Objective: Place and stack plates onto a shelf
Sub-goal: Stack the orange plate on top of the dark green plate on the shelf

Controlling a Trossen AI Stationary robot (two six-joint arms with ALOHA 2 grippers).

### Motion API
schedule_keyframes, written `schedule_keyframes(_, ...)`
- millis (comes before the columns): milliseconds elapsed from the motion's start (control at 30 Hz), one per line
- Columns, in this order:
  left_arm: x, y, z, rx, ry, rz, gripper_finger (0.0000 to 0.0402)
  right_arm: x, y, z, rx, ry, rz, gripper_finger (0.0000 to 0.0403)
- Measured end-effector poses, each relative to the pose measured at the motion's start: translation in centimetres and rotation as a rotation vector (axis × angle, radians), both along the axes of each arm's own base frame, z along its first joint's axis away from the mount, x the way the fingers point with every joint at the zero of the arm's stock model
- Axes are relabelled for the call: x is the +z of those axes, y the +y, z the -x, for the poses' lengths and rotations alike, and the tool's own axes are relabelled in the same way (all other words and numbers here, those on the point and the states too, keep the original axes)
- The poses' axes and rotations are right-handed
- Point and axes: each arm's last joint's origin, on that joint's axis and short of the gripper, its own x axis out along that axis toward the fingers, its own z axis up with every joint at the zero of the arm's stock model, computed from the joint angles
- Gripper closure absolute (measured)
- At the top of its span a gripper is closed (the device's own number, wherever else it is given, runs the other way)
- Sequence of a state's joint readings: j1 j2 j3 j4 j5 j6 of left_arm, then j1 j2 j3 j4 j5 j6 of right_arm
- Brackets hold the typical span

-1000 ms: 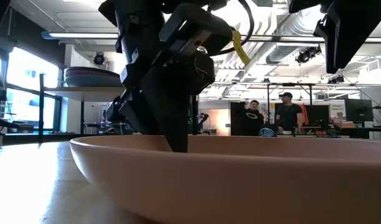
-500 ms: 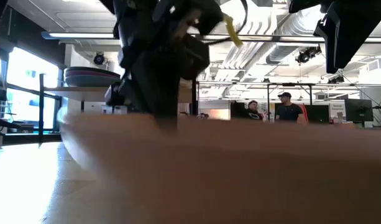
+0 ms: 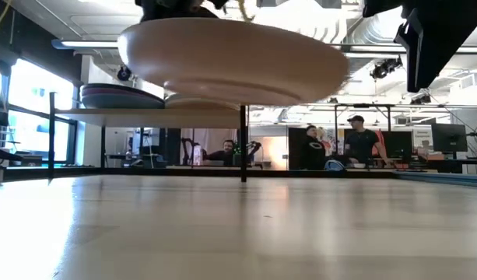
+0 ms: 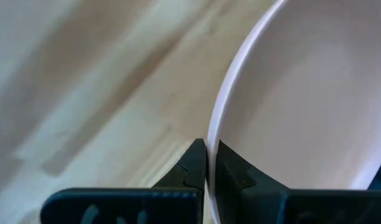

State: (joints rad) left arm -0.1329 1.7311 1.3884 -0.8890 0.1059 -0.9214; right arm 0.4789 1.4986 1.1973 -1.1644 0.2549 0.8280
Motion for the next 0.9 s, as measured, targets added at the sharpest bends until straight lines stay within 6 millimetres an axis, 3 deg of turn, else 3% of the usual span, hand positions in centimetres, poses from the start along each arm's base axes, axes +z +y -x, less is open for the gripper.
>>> schedule_keyframes(200,3.8,3.0,3.1,0.083,-0.011,-0.034,0.04,0.0,-0.4,0.6,0.015,0.053,0.058,0.0263)
schedule_keyframes(500,9.2,8.0,9.4,0.308,-0.087,-0.049,0.04,0.0,-0.3,0.4,0.079,0.051,0.064,0.0263)
schedule_keyframes(900,13.3,14.1,17.6,0.714,-0.218,-0.21,0.0398,0.1,-0.9,-0.9,0.053,-0.034,0.028,0.0263)
